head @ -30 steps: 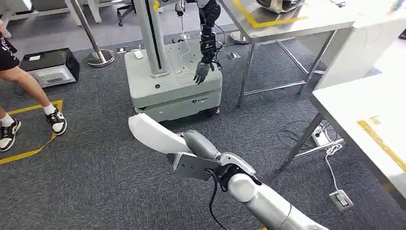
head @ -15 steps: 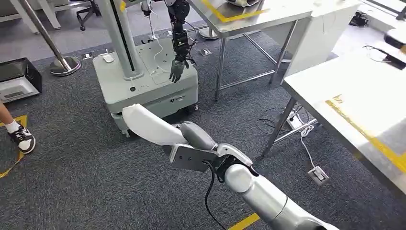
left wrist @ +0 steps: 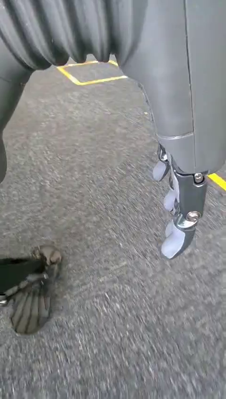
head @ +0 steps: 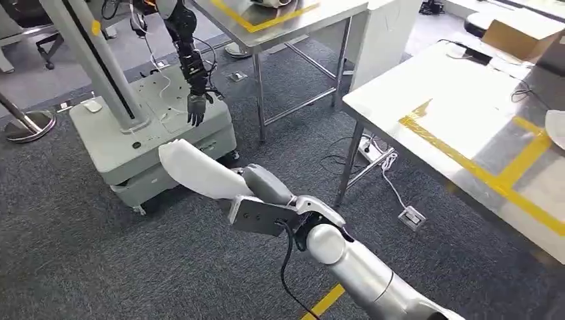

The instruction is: Take the parts from the cabinet and place them on the table.

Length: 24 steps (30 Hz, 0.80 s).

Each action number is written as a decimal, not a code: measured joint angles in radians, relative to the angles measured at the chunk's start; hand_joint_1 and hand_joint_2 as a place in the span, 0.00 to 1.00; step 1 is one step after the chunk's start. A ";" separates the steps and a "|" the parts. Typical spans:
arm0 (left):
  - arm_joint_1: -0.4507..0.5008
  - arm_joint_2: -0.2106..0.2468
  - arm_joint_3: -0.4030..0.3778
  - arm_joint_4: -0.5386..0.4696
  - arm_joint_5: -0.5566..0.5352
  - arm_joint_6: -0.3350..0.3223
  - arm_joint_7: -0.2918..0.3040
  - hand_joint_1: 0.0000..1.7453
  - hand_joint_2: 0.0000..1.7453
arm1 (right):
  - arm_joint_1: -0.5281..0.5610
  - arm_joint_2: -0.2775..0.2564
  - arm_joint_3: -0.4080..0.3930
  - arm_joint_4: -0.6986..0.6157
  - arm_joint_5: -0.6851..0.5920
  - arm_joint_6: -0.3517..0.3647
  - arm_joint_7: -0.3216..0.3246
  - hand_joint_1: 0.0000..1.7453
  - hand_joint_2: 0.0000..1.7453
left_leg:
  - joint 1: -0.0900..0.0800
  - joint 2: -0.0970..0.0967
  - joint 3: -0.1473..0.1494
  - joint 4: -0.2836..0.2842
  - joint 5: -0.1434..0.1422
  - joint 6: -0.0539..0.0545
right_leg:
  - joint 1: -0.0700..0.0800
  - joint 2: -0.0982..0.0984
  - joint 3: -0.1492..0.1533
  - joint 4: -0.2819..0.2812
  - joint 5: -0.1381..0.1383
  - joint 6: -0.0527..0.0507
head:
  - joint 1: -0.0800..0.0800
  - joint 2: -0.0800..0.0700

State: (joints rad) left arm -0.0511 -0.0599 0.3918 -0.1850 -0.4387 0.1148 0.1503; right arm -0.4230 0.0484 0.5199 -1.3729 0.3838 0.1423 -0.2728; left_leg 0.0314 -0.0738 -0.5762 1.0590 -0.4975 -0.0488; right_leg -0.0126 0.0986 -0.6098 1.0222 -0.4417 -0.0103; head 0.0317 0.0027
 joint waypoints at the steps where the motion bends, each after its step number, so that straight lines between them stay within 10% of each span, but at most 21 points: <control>1: 0.001 -0.006 0.000 0.005 -0.003 0.005 0.003 0.00 1.00 | -0.005 -0.002 -0.003 0.005 -0.005 0.000 -0.007 1.00 1.00 | 0.000 -0.039 0.006 -0.016 -0.010 0.004 | 0.003 0.015 -0.013 0.013 -0.001 0.010 | -0.003 0.000; 5: 0.005 -0.021 0.000 0.003 -0.020 0.036 -0.010 0.00 1.00 | -0.005 -0.014 -0.018 0.017 -0.014 -0.002 -0.028 1.00 1.00 | -0.001 0.015 0.003 -0.012 0.000 0.040 | -0.004 0.058 -0.029 -0.003 0.018 0.039 | -0.003 0.000; 7: 0.002 -0.023 0.002 0.002 -0.015 0.061 -0.038 0.00 1.00 | -0.003 -0.026 -0.027 0.018 -0.018 -0.008 -0.040 1.00 1.00 | -0.006 0.042 0.003 -0.017 0.004 0.053 | 0.006 -0.050 -0.059 0.066 -0.029 0.042 | 0.009 0.000; 11: -0.009 -0.019 0.019 0.002 -0.012 0.076 -0.055 0.00 1.00 | 0.008 -0.032 -0.039 0.020 -0.028 -0.014 -0.069 1.00 1.00 | -0.018 0.105 0.002 -0.016 -0.001 0.064 | 0.005 -0.087 -0.170 0.301 -0.119 0.044 | 0.010 0.000; 14: -0.030 -0.018 0.019 -0.002 -0.030 0.076 -0.066 0.00 1.00 | 0.027 -0.037 -0.054 0.022 -0.031 -0.031 -0.071 1.00 1.00 | -0.021 0.143 0.008 -0.016 -0.005 0.065 | 0.012 -0.109 -0.064 0.119 -0.027 0.030 | 0.010 0.000; 16: -0.040 -0.018 0.019 -0.003 -0.046 0.076 -0.070 0.00 1.00 | 0.041 -0.039 -0.065 0.022 -0.038 -0.045 -0.073 1.00 1.00 | -0.028 0.162 0.015 -0.014 -0.012 0.056 | 0.032 -0.194 0.002 0.004 -0.013 0.009 | 0.008 0.000; 20: -0.051 -0.016 0.016 -0.007 -0.077 0.069 -0.060 0.00 1.00 | 0.088 -0.048 -0.088 0.022 -0.040 -0.064 -0.077 1.00 1.00 | -0.029 0.208 0.032 -0.025 -0.018 0.035 | 0.030 -0.138 -0.001 -0.009 -0.001 -0.007 | 0.008 0.000; 22: -0.054 -0.013 0.014 -0.009 -0.079 0.067 -0.058 0.00 1.00 | 0.102 -0.050 -0.090 0.021 -0.041 -0.067 -0.079 1.00 1.00 | -0.021 0.121 0.012 0.017 -0.049 0.024 | 0.016 -0.119 0.009 -0.022 0.009 -0.017 | 0.007 0.000; 24: -0.053 -0.013 0.014 -0.009 -0.080 0.066 -0.058 0.00 1.00 | 0.109 -0.050 -0.090 0.021 -0.041 -0.066 -0.080 1.00 1.00 | -0.020 0.081 -0.056 0.162 -0.118 0.016 | 0.012 -0.093 0.009 -0.022 0.009 -0.019 | 0.005 0.000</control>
State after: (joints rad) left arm -0.1044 -0.0725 0.4059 -0.1938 -0.5188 0.1804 0.0927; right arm -0.3136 -0.0015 0.4303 -1.3516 0.3429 0.0763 -0.3529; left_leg 0.0116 0.0071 -0.6327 1.2214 -0.6156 -0.0324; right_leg -0.0011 0.0055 -0.6010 1.0003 -0.4326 -0.0297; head 0.0366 0.0027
